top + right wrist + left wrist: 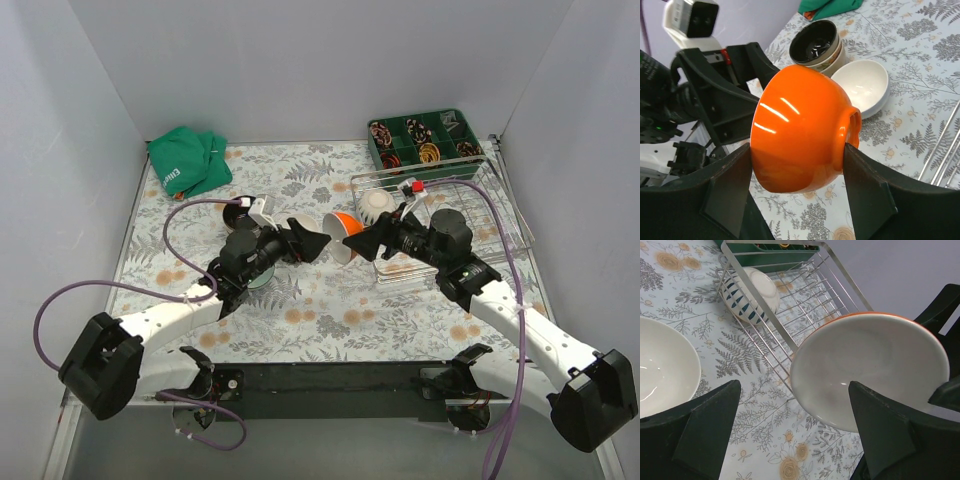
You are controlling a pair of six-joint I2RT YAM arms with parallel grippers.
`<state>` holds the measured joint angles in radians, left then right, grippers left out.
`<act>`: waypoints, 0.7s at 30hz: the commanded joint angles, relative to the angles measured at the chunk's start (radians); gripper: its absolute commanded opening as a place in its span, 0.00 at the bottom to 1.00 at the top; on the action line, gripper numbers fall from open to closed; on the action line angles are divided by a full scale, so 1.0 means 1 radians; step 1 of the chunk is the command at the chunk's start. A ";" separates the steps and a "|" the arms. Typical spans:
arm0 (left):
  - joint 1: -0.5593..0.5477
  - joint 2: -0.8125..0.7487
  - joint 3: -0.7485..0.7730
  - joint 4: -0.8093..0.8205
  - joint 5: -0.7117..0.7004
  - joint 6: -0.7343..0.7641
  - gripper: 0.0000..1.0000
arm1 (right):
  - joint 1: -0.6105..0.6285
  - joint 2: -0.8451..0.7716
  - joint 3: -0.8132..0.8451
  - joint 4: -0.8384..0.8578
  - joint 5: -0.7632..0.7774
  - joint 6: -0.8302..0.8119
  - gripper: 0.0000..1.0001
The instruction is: Unload the bowls from the dish rack
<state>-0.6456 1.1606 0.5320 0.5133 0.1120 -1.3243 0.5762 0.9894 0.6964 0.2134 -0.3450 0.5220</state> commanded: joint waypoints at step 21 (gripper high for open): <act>-0.049 0.108 -0.059 0.186 -0.032 -0.098 0.20 | 0.001 0.011 -0.103 0.322 -0.117 0.193 0.15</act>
<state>-0.6918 1.2957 0.4873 0.6823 0.0940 -1.4147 0.5762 1.0100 0.5903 0.4210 -0.4438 0.6888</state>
